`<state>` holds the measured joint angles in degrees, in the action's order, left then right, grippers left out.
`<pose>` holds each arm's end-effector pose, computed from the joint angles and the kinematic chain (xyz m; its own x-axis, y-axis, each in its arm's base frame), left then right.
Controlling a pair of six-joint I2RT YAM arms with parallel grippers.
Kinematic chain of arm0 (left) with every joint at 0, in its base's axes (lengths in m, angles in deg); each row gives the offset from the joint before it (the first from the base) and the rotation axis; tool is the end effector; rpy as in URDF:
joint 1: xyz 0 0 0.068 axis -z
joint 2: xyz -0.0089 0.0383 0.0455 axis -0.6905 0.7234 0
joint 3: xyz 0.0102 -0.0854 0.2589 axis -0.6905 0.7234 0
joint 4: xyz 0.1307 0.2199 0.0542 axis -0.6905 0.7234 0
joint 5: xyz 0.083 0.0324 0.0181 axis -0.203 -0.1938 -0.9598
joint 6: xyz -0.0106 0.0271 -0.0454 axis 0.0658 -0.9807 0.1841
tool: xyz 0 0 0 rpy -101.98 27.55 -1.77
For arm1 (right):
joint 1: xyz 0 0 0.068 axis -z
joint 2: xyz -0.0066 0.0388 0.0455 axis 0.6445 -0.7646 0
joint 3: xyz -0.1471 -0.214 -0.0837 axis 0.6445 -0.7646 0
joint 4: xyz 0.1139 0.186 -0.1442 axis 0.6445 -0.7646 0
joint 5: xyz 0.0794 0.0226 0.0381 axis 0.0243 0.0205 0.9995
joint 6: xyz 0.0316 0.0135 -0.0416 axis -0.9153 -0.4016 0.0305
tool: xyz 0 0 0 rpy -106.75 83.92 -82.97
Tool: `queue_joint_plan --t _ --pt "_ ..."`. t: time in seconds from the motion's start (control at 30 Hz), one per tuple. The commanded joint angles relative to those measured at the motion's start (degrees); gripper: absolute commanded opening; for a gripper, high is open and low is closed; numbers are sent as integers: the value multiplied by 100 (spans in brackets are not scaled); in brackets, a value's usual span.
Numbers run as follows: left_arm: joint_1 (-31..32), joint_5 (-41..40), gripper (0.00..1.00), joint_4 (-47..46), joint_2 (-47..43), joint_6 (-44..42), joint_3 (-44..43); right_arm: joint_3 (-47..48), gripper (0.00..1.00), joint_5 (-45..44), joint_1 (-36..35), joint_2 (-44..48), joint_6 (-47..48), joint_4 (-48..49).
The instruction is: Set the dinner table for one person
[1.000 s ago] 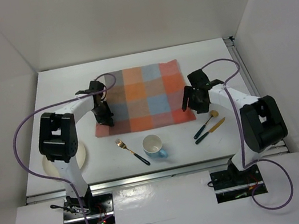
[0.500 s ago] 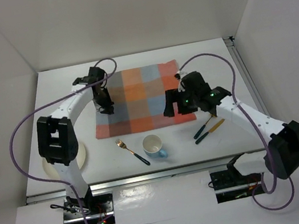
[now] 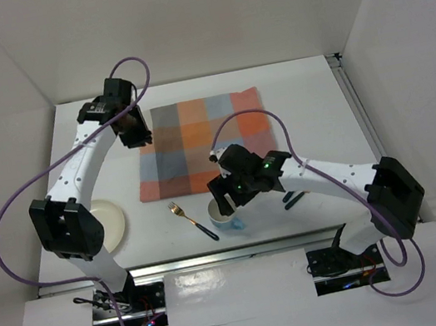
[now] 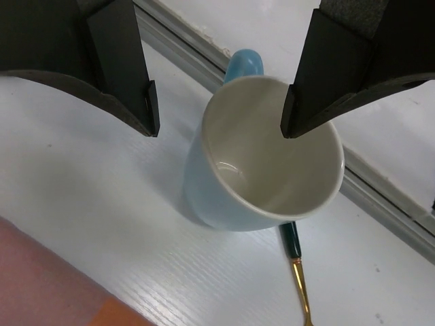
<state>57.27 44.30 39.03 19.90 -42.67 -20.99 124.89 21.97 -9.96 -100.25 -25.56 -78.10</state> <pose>0.3593 -0.0839 0.3445 -0.7697 -0.3527 -0.5322 -0.2547 0.9340 -0.2505 0.1851 0.2267 0.2400 -0.7713 -0.3851 -0.5068 -0.5668 0.7778 0.2716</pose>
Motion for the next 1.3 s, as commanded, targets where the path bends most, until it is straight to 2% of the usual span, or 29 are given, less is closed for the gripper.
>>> queue_joint_plan --t 0.0,0.13,0.17,0.2,0.27,0.3,0.33,0.37,0.53,0.67,0.7,0.77,0.8,1.03,1.13,1.27 --pt "-51 -118 37 140 -204 -68 19 269 84 -413 -133 -217 56 124" --pt "-104 -48 37 140 -309 -15 142 269 69 -466 -186 -332 -76 397" --pt "-104 -48 37 140 -309 -15 142 269 62 -466 -186 -393 -136 398" --pt "-104 -48 37 140 -379 -15 195 269 48 -466 -186 -446 -189 398" --pt "-104 -48 37 87 -440 -15 247 426 29 -606 -239 -507 -190 337" --pt "-104 -48 37 87 -441 -15 248 505 11 -711 -239 -560 -277 153" --pt "-104 -108 37 87 -493 37 248 593 2 -1008 -239 -561 -330 12" --pt "-104 -161 36 87 -494 38 248 812 0 -1159 -239 -613 -330 -137" --pt "-104 -512 37 -168 -1195 177 704 1796 0 -1819 -37 -666 -401 -990" --pt "-104 -592 37 -220 -1434 240 1029 3000 0 -2090 874 -1210 -261 -1430" --pt "-104 -592 37 -221 -1486 240 1082 3542 0 -2092 1069 -1385 -260 -1500" --pt "-104 -453 37 -221 -1487 240 1162 4159 0 -2093 1456 -2009 -260 -1676" --pt "-104 -452 37 -221 -1487 240 1214 4780 0 -2092 1797 -2246 -191 -1677" --pt "-104 -241 37 -98 -1540 310 1346 7400 0 -2014 2810 -4303 3 -1782" --pt "-104 -188 37 -167 -1864 310 1416 8098 0 -1706 3188 -4963 74 -1642" --pt "-104 -188 37 -168 -2049 362 1706 8153 0 -1644 3408 -5288 127 -1204"
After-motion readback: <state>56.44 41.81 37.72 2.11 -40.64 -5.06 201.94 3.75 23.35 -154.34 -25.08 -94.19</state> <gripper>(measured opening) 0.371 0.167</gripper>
